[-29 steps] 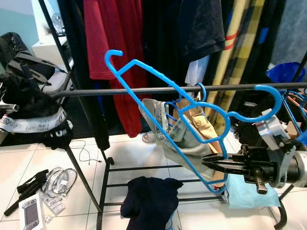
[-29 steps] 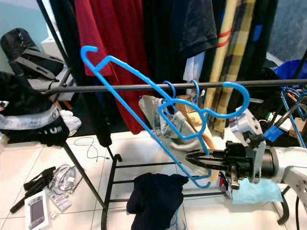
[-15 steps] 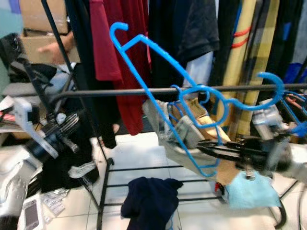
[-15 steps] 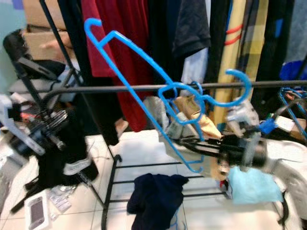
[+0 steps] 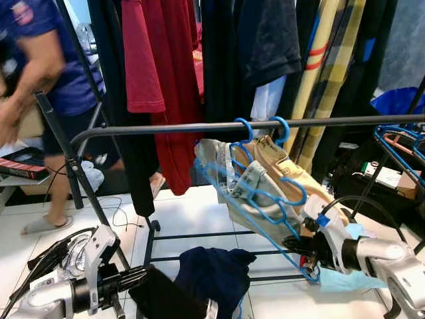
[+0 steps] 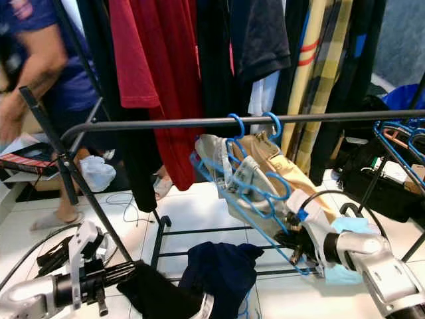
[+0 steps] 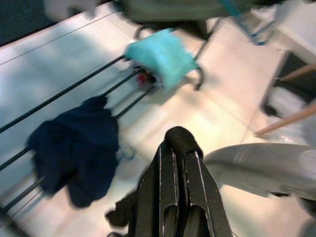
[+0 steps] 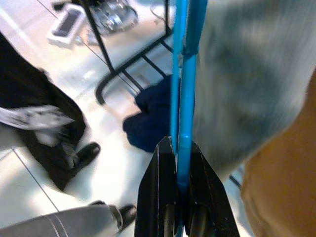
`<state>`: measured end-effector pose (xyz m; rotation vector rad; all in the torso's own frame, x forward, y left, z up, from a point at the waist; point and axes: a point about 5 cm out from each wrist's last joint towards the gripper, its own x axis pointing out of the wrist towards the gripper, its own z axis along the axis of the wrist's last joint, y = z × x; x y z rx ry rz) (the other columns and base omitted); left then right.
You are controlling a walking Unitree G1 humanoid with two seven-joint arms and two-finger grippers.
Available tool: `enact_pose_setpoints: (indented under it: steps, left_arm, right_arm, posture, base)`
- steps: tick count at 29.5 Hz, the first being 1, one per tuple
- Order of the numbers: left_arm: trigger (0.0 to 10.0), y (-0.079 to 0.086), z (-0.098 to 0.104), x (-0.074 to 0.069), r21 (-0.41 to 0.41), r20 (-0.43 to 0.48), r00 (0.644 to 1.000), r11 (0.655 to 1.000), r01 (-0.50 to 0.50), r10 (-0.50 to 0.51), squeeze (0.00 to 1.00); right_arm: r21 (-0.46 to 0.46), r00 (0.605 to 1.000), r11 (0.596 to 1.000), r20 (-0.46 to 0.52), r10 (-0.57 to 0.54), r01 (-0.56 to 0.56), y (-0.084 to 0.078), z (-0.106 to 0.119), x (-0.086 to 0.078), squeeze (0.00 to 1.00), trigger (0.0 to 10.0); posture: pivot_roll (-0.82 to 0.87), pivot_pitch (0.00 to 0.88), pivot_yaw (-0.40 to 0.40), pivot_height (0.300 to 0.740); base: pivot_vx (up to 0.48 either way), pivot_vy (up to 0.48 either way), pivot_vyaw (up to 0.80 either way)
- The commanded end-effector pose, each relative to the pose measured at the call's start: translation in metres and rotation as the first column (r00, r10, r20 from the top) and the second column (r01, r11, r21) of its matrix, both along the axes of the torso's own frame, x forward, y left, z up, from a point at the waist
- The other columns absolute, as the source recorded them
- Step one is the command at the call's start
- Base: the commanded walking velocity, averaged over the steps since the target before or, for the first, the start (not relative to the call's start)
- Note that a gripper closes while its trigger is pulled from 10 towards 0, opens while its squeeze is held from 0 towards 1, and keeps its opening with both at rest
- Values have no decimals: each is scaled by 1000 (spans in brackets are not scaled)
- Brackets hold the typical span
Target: Hang hanger
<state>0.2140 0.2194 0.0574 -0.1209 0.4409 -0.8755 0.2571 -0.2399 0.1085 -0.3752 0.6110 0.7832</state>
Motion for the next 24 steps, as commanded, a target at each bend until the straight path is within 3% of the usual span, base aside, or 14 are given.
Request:
enact_pose_setpoints:
  steps: [1,3,5,12,14,15,18,19,21,22,24]
  left_arm:
    - [10000,2,-10,4,37,-20,998,997,-64,65,0]
    - [10000,0,-16,8,49,-37,993,993,-109,111,0]
    - [10000,-8,-34,19,117,-84,981,980,-162,172,0]
    - [10000,-15,-47,28,169,-111,968,964,-203,223,0]
    - [10000,-19,-52,33,188,-124,959,955,-229,254,0]
    - [10000,-25,-61,39,224,-148,940,936,-272,308,0]
    - [10000,-25,-61,39,224,-148,940,936,-272,308,0]
    - [10000,-31,-69,42,261,-163,925,919,-294,342,0]
    - [10000,-31,-69,42,261,-163,925,919,-294,342,0]
    - [10000,-36,-78,42,302,-192,894,891,-339,405,0]
    - [10000,-36,-78,42,302,-192,894,891,-339,405,0]
  right_arm:
    - [-26,999,1000,-35,4,-5,0,-13,-5,0,10000]
    - [-36,998,999,-55,1,-3,1,-21,-7,0,10000]
    - [-73,996,997,-91,-20,14,-1,-43,-9,0,10000]
    - [-92,993,995,-108,-48,38,-2,-61,-10,0,10000]
    - [-87,990,993,-115,-85,75,-1,-71,-10,0,10000]
    - [-74,979,985,-120,-163,155,1,-86,-8,0,10000]
    - [-74,979,985,-120,-163,155,1,-86,-8,0,10000]
    - [-68,963,971,-129,-237,230,3,-99,-8,0,10000]
    - [-68,963,971,-129,-237,230,3,-99,-8,0,10000]
    - [-49,923,934,-147,-357,354,4,-114,-9,0,10000]
    - [-49,923,934,-147,-357,354,4,-114,-9,0,10000]
  posture:
    - [-56,0,54,740]
    - [-56,0,54,740]
    - [-57,0,51,740]
    - [-54,0,47,740]
    - [-56,0,48,740]
    - [-55,0,48,740]
    - [-55,0,48,740]
    - [-53,0,48,740]
    - [-53,0,48,740]
    - [-50,0,44,740]
    - [-50,0,44,740]
  base:
    - [-428,0,0]
    - [-426,0,0]
    - [-424,0,0]
    - [-407,0,0]
    - [-412,0,0]
    - [-300,0,0]
    - [-300,0,0]
    - [-315,0,0]
    - [-315,0,0]
    - [-315,0,0]
    - [-315,0,0]
